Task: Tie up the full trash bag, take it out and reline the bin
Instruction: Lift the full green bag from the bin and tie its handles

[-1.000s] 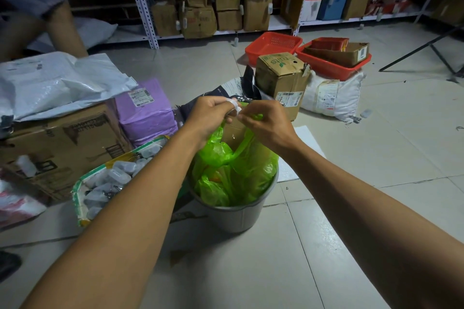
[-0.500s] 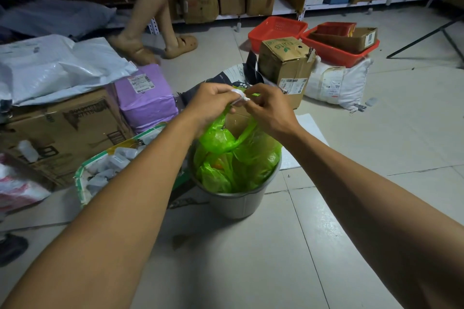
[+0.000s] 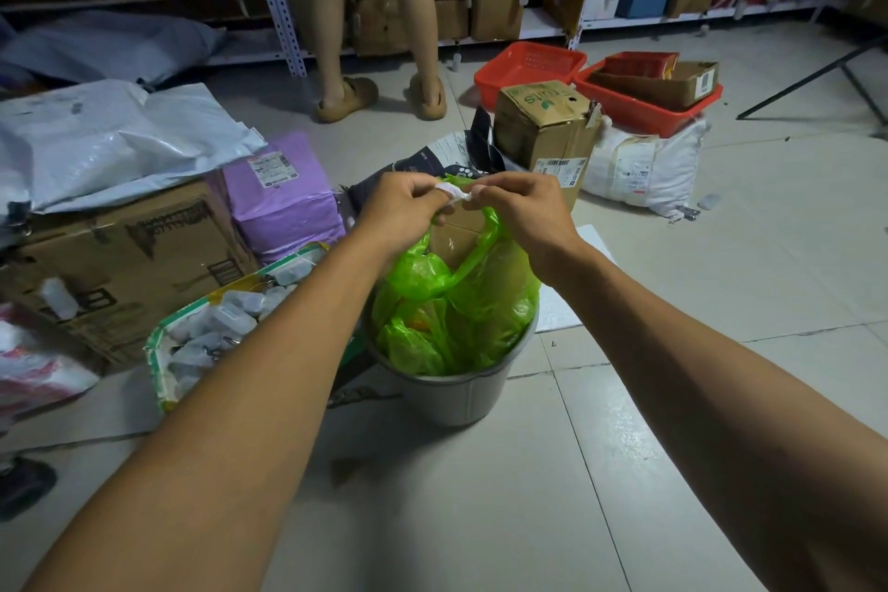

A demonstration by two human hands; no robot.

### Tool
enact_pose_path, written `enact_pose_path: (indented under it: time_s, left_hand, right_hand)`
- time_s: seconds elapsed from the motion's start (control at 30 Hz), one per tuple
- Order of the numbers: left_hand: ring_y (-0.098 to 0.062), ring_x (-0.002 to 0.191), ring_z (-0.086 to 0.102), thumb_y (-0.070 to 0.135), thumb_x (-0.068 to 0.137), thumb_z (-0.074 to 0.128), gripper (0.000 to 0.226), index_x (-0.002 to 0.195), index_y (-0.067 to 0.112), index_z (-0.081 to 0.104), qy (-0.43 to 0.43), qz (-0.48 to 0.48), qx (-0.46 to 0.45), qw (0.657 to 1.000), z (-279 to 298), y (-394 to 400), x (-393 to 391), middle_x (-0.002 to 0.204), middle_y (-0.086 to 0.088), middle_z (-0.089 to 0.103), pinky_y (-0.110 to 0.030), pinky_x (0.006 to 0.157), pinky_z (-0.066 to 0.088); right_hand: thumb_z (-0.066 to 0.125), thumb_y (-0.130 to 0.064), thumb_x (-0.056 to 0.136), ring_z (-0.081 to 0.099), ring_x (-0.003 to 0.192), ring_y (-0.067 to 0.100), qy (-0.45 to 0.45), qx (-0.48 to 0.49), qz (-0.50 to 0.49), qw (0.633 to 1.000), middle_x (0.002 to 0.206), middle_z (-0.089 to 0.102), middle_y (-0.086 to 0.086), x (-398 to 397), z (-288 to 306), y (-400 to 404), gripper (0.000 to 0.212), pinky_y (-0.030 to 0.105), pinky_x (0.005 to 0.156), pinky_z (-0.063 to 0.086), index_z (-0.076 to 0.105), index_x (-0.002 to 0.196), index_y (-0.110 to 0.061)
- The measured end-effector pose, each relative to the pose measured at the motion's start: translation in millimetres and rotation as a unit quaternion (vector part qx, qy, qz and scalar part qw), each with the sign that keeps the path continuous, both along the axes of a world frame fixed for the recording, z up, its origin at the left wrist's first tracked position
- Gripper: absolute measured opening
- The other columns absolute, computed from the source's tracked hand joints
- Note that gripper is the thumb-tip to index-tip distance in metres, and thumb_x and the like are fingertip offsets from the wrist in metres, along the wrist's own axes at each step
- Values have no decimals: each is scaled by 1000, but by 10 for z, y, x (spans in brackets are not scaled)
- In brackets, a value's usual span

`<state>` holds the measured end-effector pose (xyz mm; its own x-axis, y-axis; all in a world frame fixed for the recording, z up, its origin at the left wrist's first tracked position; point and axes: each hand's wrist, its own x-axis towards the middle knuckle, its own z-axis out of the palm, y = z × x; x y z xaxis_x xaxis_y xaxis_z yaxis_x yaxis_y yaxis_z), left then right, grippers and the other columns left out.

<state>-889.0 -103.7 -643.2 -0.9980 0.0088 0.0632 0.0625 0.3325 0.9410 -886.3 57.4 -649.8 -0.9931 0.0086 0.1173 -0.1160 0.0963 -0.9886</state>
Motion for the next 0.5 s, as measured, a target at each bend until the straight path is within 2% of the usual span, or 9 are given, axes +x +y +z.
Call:
enact_pose_path:
  time_s: [0.1, 0.3, 0.5]
  left_hand:
    - [-14, 71, 65, 11, 92, 63, 15, 89, 19, 75, 0, -1, 0, 1000, 17, -2, 15, 78, -2, 72, -34, 81, 54]
    - [-20, 82, 67, 20, 84, 70, 17, 76, 31, 79, -19, 37, 14, 999, -4, -76, 52, 83, -4, 76, -44, 84, 56]
    - [-15, 72, 62, 12, 88, 66, 12, 93, 12, 77, -39, 71, 61, 995, 19, -107, 138, 79, -6, 71, -26, 69, 49]
  right_hand:
    - [71, -3, 82, 66, 70, 6, -15, -23, -23, 999, 75, 73, 3, 0, 7, -7, 9, 14, 68, 49, 76, 89, -7]
    - [72, 0, 81, 62, 69, 7, -49, -46, -85, 994, 79, 70, 2, 4, 19, -13, 16, 12, 59, 48, 75, 96, -5]
    - [72, -5, 81, 63, 67, 3, -35, 3, -150, 988, 76, 70, -4, 3, 3, 45, 13, 12, 55, 47, 76, 90, -13]
